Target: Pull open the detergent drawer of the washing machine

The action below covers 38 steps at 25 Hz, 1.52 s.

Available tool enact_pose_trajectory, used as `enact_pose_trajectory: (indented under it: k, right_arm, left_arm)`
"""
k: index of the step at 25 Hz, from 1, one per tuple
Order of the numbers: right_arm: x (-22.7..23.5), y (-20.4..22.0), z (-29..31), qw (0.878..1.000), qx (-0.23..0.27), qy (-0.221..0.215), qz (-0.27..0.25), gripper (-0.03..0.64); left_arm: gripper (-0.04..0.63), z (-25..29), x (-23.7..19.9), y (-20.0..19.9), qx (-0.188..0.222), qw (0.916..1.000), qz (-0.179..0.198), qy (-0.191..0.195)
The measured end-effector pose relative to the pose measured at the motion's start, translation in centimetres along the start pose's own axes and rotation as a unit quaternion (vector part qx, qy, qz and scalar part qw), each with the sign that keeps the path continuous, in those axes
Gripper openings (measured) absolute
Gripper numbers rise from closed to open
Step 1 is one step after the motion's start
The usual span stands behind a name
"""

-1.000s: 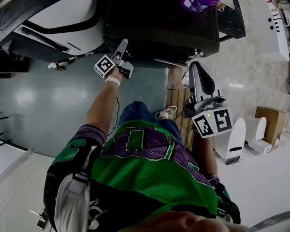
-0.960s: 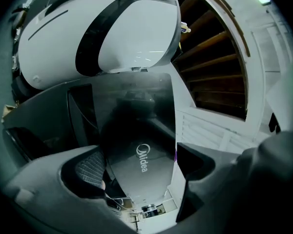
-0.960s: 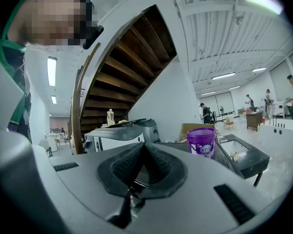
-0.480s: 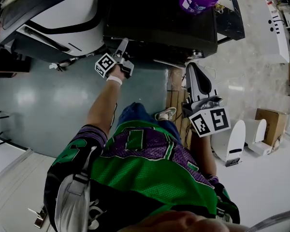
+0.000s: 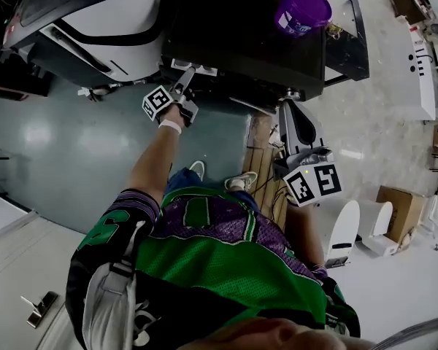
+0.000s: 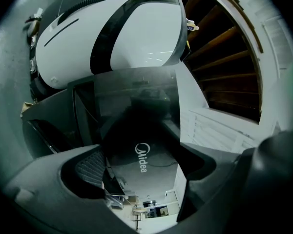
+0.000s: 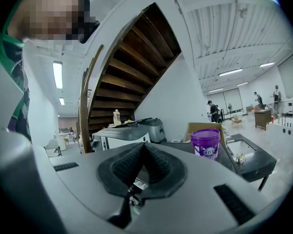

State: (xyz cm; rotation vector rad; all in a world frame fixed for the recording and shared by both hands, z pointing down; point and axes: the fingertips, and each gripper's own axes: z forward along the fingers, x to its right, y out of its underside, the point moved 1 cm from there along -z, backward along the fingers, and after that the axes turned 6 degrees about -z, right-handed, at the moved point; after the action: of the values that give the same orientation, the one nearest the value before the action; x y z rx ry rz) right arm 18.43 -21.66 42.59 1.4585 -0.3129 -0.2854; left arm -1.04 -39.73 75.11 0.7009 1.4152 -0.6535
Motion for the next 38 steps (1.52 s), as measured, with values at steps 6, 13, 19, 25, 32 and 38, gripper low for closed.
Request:
enact_pose_trajectory:
  k: [6,13,19,25,32,38]
  right_arm:
    - [-0.3,-0.6,0.0,0.999,0.003,-0.033,-0.003,0.002]
    - [-1.0,-1.4,-0.2,0.999,0.008,-0.050,-0.007,0.002]
    - [-2.3,-1.6,-0.2,0.998,0.014,-0.053,-0.007,0.002]
    - [-4.1,-2.3,-0.4,0.998,0.024,-0.053,-0.007,0.002]
    - [-5.1,-2.1,-1.4,0.999,0.024,-0.032,-0.012,0.002]
    - [-4.9,-1.7,-2.5,1.000,0.018,-0.015,-0.012,0.002]
  left_arm:
    - [0.446,-2.3,-0.2,1.1,-0.009,1.0000,-0.002,-0.001]
    - [0.446,-4.8,-0.2,2.1,-0.011,0.9998,-0.010,-0.009]
    - [0.446,-6.9,-0.3,3.1,-0.025,0.9993,-0.020,-0.017]
    - [0.407,-8.7,-0.3,3.7,-0.021,0.9992,-0.026,-0.021]
    - [0.436,-8.1,-0.3,3.4,-0.017,0.9984,-0.054,0.002]
    - [0.443,-6.9,-0.7,1.9,0.047,0.9954,-0.082,-0.020]
